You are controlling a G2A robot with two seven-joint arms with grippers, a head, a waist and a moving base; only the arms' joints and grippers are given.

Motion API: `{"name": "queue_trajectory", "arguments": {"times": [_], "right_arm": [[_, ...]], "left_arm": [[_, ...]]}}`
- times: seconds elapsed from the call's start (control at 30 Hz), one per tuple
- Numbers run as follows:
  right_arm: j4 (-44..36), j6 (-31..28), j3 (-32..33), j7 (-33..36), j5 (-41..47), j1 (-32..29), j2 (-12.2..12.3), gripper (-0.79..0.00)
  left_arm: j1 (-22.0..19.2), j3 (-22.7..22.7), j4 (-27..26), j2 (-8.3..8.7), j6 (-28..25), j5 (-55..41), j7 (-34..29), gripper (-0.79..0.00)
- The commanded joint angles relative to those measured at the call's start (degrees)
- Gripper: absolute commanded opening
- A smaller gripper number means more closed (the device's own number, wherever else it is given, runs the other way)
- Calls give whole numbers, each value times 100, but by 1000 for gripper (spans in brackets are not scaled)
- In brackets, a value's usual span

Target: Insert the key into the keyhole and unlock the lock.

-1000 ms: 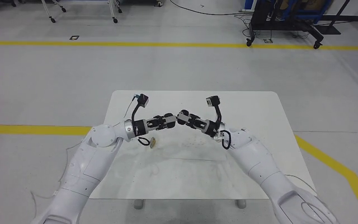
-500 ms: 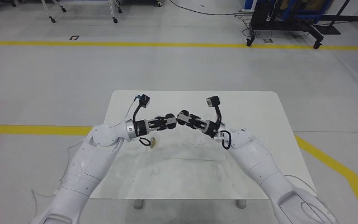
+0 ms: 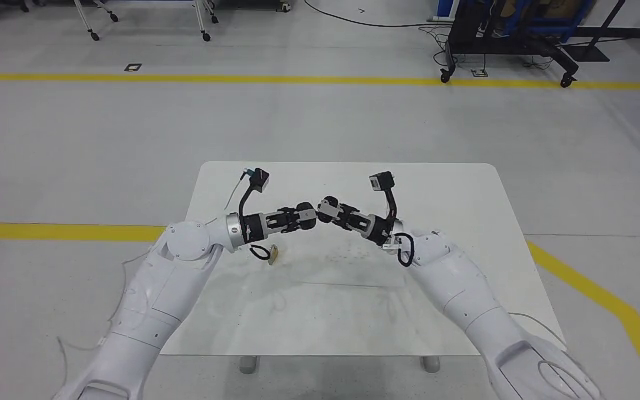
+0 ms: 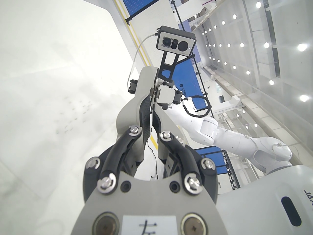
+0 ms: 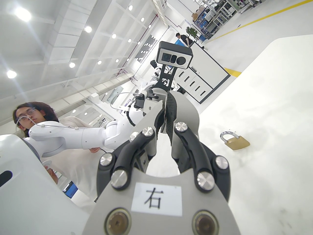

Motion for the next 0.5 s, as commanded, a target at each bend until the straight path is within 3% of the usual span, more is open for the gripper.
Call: {"name": "queue_trajectory", "arguments": {"times": [0.0,0.47], "right_arm": [[6,-6,10,0,3,-1,1,-736],[21,-41,90,-33,3,-24,9,-677]], "left_arm": [[1,0,0,0,-1,1,0,-785],[35,-39,-52,14,-28,10,-18,-785]]}}
